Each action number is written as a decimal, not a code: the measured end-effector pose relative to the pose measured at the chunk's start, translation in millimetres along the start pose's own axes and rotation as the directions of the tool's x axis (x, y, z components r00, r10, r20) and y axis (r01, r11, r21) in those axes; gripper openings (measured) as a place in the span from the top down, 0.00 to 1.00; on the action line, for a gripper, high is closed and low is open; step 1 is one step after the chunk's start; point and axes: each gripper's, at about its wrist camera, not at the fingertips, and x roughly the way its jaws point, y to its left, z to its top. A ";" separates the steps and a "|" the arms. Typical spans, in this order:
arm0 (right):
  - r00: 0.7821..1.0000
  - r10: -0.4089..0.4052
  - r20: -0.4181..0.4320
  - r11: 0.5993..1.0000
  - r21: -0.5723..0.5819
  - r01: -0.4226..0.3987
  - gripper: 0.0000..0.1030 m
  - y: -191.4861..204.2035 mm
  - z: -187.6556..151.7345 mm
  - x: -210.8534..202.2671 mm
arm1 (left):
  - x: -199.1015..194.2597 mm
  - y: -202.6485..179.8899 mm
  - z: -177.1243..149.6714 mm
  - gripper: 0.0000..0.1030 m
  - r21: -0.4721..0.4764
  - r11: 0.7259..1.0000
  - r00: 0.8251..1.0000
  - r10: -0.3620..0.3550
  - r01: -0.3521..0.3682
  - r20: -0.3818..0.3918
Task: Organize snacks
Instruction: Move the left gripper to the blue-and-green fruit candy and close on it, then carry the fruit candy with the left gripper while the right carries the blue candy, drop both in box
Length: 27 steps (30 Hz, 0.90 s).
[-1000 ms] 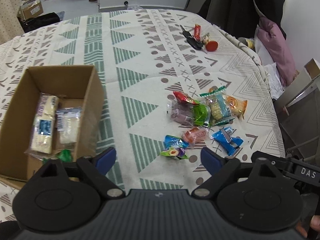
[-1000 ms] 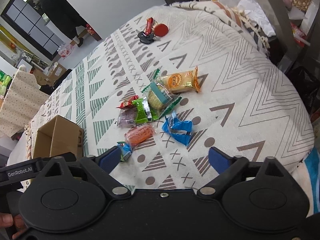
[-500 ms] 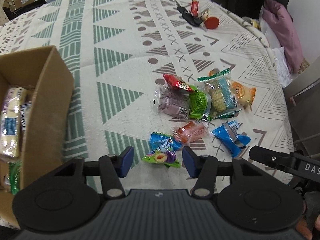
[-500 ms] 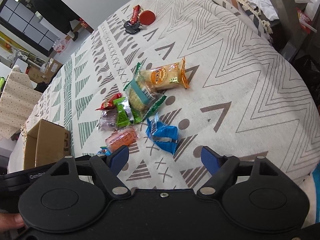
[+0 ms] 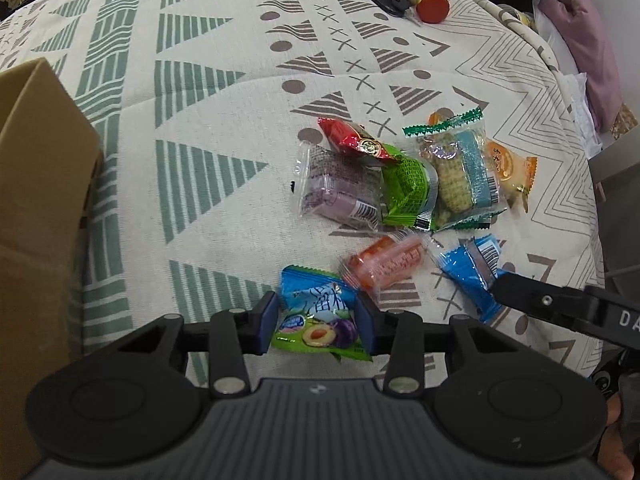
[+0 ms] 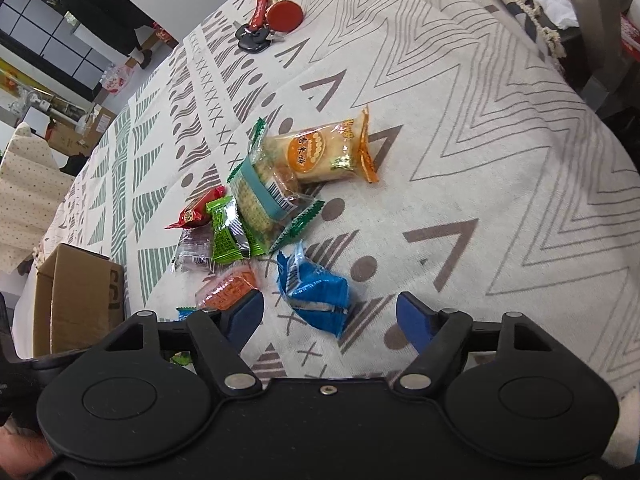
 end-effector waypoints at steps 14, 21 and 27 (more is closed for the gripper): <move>1.000 0.015 -0.007 0.999 -0.034 -0.015 0.71 12.7 1.6 4.0 | -21.0 3.2 -0.6 0.71 0.000 1.000 1.000 -0.008 0.008 0.022; 0.998 0.049 0.032 0.998 -0.040 -0.048 0.72 26.0 -8.7 -16.9 | -45.4 9.4 -7.7 0.71 -0.005 1.000 0.998 -0.024 0.024 0.066; 0.996 0.067 0.067 0.996 -0.062 -0.063 0.72 43.8 -16.0 -34.7 | -69.6 17.1 -16.2 0.72 -0.006 1.000 0.994 -0.029 0.030 0.105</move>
